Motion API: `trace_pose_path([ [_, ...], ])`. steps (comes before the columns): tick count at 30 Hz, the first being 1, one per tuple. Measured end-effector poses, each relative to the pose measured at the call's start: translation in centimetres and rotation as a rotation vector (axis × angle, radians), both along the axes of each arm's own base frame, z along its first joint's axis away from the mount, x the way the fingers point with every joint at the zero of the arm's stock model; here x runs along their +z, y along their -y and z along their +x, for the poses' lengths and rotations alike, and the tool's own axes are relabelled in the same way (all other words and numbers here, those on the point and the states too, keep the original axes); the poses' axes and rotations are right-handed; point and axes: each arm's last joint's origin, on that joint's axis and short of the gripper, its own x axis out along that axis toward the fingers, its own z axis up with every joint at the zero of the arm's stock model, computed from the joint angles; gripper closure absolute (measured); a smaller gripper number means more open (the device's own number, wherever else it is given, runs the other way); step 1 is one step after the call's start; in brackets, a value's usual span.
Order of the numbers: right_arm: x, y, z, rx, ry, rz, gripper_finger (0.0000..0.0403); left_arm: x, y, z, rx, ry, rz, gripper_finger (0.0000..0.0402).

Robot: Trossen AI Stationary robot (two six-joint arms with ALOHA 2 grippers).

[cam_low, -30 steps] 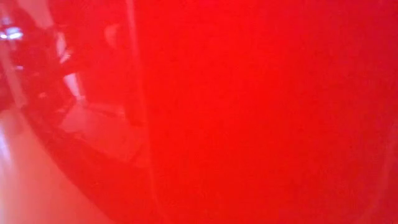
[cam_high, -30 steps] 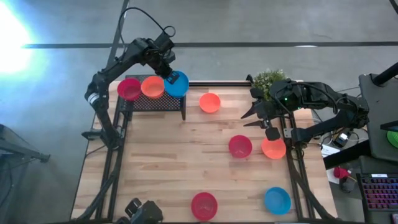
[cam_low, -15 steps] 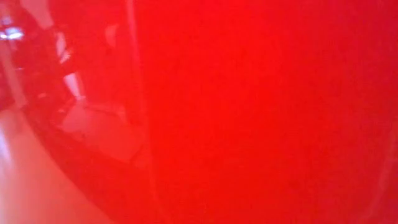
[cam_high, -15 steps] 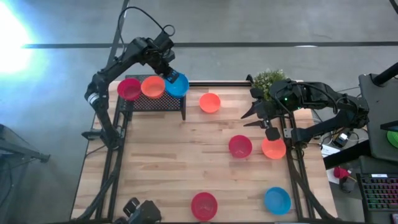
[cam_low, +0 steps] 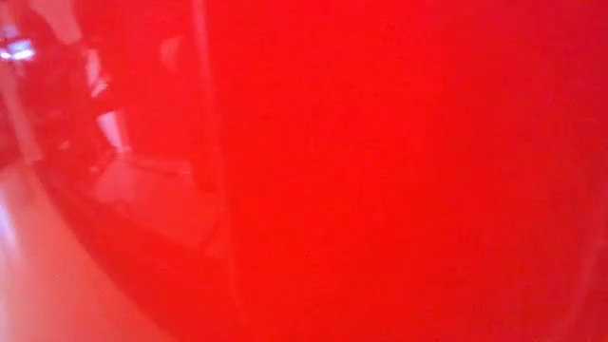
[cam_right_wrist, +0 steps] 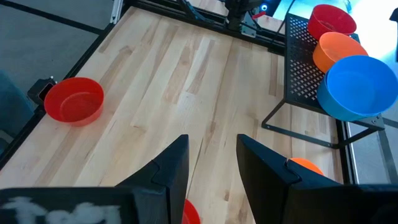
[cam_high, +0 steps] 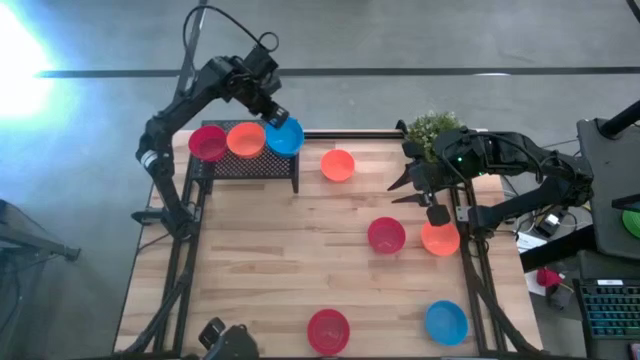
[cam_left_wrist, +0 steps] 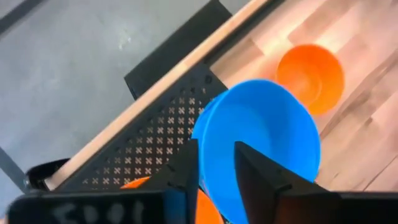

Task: Pick & Place Mini bowls
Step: Stack the left blue bowl on top of the blue bowl on the shelf, then stack the top orange bowl on top of the orange bowl on the shelf

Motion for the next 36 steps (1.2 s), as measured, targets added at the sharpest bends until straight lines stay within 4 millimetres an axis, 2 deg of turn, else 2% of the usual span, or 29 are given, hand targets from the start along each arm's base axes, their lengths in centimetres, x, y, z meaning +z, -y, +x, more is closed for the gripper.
trace_pose_path([
  [4,0.0,0.0,0.0,0.000,0.000,0.000,0.0271,-1.2,-0.1,0.1,-0.010,-0.039,-0.027,0.0380],
  [6,0.0,0.0,0.0,0.000,0.000,0.000,0.0271,-1.6,-0.2,0.1,-0.007,-0.050,-0.033,0.0395],
  [15,0.0,0.0,0.0,0.000,0.000,0.000,0.0271,-2.7,-0.3,0.2,-0.011,-0.076,-0.049,0.0401],
  [18,0.0,0.0,0.0,0.000,0.000,0.000,0.0271,-2.0,-0.3,0.2,-0.011,-0.060,-0.032,0.0401],
  [22,0.0,0.0,0.0,0.000,0.000,0.000,0.0271,-0.1,0.2,-0.1,-0.011,-0.012,0.013,0.0401],
  [25,0.0,0.0,0.0,0.000,0.000,0.000,0.0271,1.6,1.8,-0.3,-0.037,0.031,0.051,0.0401],
  [29,0.0,0.0,0.0,0.000,0.000,0.000,0.0271,3.5,5.0,-0.3,-0.085,0.049,0.125,0.0401],
  [36,0.0,0.1,0.0,-0.059,-0.007,0.018,0.0271,6.6,12.8,-0.4,-0.117,0.096,0.306,0.0401],
])
